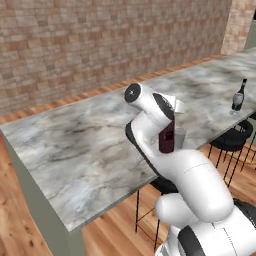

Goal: There is a wine glass and glass cup on the dining counter. Place the wine bottle next to the wine glass and the juice bottle next to the glass cup.

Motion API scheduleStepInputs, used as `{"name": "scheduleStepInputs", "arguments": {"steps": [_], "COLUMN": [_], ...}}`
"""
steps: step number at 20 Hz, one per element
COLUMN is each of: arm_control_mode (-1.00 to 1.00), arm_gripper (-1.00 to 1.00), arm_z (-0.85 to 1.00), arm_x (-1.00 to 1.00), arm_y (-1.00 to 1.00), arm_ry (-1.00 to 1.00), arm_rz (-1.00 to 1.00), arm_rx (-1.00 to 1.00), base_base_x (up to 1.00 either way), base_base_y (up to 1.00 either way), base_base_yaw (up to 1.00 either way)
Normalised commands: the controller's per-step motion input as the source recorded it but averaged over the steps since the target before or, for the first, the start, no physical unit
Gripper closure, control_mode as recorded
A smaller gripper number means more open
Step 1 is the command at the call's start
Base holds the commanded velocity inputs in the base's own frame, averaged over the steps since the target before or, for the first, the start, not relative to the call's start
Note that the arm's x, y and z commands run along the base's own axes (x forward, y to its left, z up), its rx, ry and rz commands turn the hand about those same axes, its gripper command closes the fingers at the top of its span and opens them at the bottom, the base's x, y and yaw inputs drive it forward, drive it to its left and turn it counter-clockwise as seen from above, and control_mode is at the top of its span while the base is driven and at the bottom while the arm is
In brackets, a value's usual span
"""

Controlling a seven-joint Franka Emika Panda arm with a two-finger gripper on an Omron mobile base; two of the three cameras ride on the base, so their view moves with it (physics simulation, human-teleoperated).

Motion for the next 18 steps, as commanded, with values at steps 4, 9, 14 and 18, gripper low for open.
{"name": "scheduleStepInputs", "arguments": {"steps": [4,9,14,18], "arm_control_mode": [-1.00,-1.00,-1.00,-1.00], "arm_gripper": [1.00,1.00,1.00,1.00], "arm_z": [-0.12,-0.29,-0.38,-0.35], "arm_x": [0.16,0.05,0.05,0.08], "arm_y": [-0.24,-0.21,-0.10,-0.03], "arm_ry": [0.26,-0.04,-0.23,-0.29], "arm_rz": [-0.03,-0.01,-0.02,-0.04], "arm_rx": [0.04,0.01,0.00,0.00], "base_base_x": [0.00,0.00,0.00,0.00], "base_base_y": [0.00,0.00,0.00,0.00], "base_base_yaw": [0.00,0.00,0.00,0.00]}}
